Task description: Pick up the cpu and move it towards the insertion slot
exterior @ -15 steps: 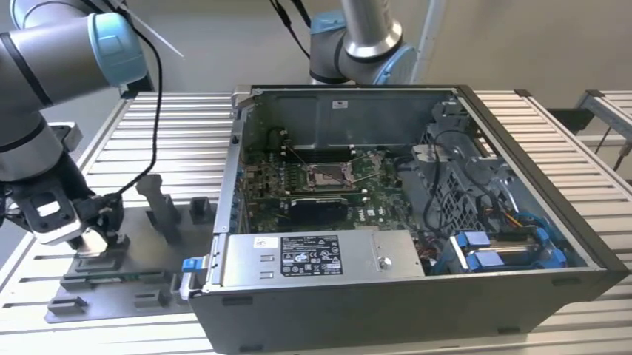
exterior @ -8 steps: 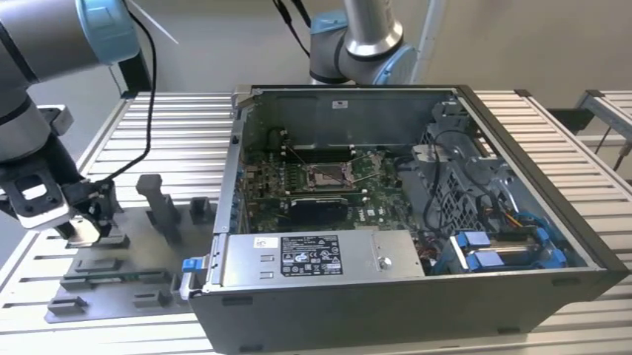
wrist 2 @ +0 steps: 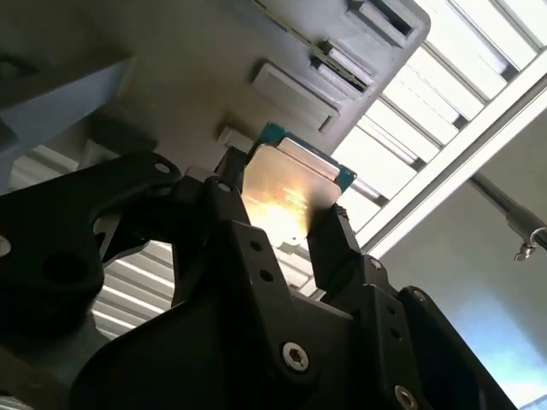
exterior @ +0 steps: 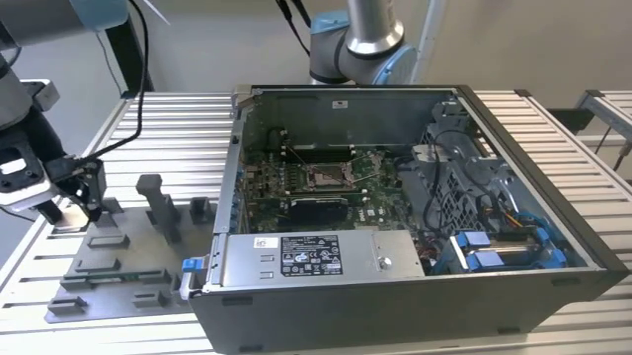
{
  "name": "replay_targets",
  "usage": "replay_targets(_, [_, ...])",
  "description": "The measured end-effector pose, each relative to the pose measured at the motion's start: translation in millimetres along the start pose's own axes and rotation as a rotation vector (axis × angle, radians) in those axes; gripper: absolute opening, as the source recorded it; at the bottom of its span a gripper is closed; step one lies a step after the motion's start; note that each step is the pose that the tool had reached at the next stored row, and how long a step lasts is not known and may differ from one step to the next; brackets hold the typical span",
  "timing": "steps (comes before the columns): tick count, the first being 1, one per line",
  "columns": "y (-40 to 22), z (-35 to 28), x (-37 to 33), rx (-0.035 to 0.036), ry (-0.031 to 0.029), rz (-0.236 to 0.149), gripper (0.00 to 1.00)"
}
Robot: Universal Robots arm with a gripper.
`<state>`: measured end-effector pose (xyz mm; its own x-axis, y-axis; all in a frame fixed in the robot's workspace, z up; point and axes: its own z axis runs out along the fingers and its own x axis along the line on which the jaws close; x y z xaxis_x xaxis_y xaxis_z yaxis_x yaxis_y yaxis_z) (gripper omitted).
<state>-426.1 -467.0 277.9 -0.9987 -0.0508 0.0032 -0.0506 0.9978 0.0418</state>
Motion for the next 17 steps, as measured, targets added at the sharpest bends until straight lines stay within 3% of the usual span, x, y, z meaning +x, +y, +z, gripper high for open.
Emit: replay_targets(17, [3.2, -76.8, 0.2, 0.0007, 0.0000, 0.000, 0.00])
